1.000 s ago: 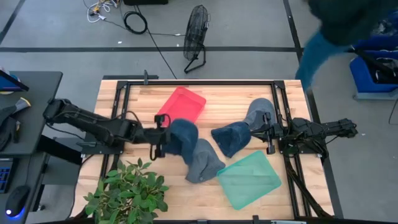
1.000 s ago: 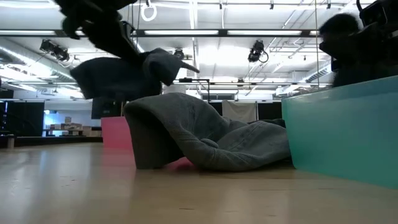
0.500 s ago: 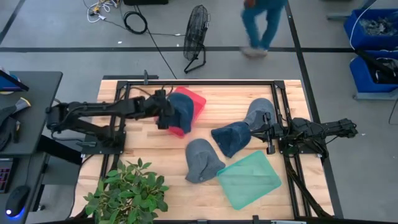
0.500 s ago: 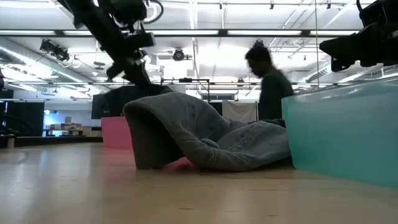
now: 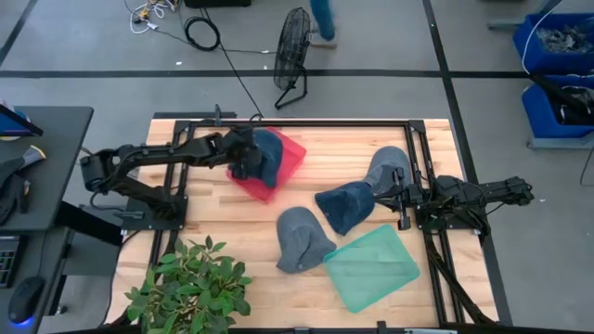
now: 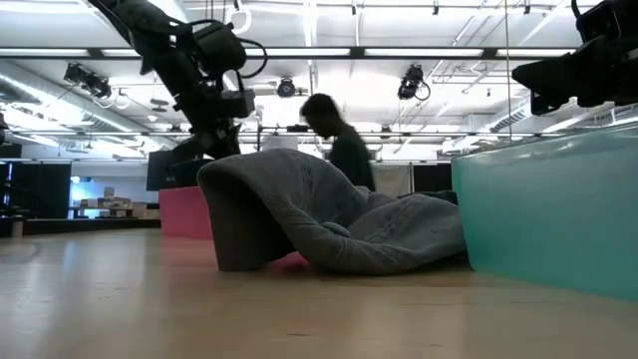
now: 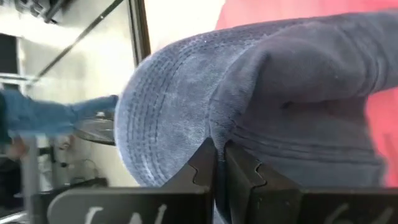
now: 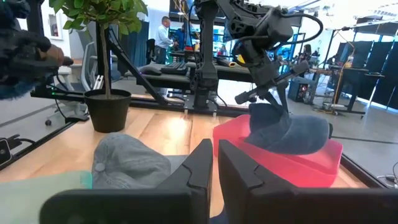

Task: Pick & Place hat
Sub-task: Put the left blue cap into the red bin

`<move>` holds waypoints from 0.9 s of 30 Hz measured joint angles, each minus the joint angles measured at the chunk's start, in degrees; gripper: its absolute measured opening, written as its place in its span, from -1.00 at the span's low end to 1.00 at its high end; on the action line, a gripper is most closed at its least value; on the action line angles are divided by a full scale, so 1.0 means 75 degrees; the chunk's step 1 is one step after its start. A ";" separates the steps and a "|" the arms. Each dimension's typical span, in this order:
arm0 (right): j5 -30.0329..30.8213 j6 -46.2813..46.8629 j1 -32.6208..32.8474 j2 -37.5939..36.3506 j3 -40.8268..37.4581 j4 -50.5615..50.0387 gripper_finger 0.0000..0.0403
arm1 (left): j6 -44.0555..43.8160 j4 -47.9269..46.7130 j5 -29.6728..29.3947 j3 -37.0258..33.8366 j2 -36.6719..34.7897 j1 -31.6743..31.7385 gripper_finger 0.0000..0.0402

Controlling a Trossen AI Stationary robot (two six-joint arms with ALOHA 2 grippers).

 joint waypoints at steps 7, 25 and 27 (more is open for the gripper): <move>0.0000 0.0000 0.0001 0.0000 -0.0003 0.0000 -0.85 | -0.0026 -0.0100 0.0204 0.0000 -0.0246 0.0005 -0.92; 0.0002 0.0085 0.0000 0.0001 -0.0001 -0.0002 -0.85 | -0.1810 0.0135 0.0612 0.0003 0.0541 -0.0035 -0.39; 0.0143 0.0323 0.0000 0.0003 -0.0002 0.0005 -0.84 | -0.1853 0.0101 0.0464 0.0017 0.0539 -0.0065 -0.31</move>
